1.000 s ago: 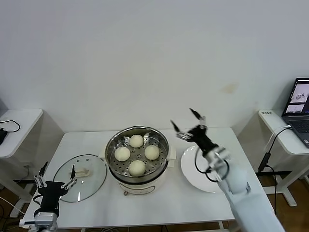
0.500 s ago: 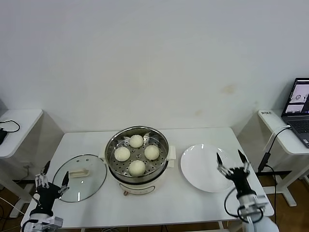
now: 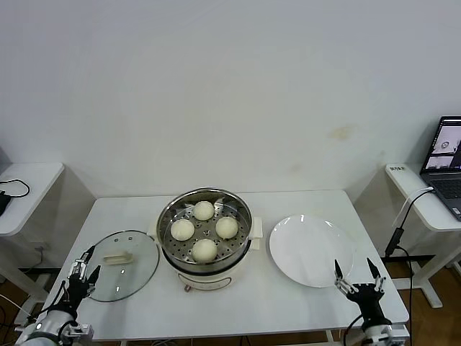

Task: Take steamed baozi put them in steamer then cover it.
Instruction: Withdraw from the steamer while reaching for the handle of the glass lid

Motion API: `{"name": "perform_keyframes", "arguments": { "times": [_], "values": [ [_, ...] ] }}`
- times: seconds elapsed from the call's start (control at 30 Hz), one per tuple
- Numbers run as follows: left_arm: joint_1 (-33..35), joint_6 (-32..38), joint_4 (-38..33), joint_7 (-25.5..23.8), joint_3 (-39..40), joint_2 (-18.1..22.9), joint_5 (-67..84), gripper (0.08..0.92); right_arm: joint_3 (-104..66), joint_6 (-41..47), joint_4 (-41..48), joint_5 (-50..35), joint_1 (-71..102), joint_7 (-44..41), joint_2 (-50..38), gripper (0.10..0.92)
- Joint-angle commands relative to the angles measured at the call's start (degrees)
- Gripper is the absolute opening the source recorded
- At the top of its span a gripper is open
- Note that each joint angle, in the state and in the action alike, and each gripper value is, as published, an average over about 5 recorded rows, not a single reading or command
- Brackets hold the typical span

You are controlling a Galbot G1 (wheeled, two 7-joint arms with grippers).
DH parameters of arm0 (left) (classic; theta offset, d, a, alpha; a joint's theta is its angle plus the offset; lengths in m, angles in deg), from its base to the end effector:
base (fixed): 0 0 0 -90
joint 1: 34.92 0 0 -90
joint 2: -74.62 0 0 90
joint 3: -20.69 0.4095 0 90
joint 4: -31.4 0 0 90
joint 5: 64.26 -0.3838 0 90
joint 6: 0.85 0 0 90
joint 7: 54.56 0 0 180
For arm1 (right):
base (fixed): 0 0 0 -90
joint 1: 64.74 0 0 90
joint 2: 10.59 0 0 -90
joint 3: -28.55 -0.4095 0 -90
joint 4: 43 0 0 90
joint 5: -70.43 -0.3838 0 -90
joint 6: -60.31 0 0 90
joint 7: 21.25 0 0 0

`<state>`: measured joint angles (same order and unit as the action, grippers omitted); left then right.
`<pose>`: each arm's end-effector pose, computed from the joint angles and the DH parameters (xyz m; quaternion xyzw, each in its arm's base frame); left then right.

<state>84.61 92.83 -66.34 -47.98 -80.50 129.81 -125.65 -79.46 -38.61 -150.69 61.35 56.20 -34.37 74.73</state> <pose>0.2006 0.2649 -0.4028 -0.0694 -0.6562 -0.7488 0.0624 0.1529 -0.1366 -0.4212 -0.0178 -0.9991 0.0310 0.0239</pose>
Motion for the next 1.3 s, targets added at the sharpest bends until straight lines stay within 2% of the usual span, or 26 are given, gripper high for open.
{"name": "perform_keyframes", "arguments": {
  "times": [0.03,0.63,1.3],
  "values": [
    [-8.9,0.7,10.2,-0.6,5.0,-3.6,-10.0,0.823,-1.4,-0.3,0.5,1.0,2.9,-0.2,2.0,0.823],
    [-13.5,0.2,10.6,-2.2,9.5,-0.4,-9.0,0.823,-0.8,-0.2,1.1,2.3,2.7,-0.5,3.0,0.823],
    [-20.6,0.3,17.0,-1.8,12.0,1.4,-9.0,0.823,-0.4,-0.5,1.5,2.8,3.0,-0.8,3.4,0.823]
  ]
}}
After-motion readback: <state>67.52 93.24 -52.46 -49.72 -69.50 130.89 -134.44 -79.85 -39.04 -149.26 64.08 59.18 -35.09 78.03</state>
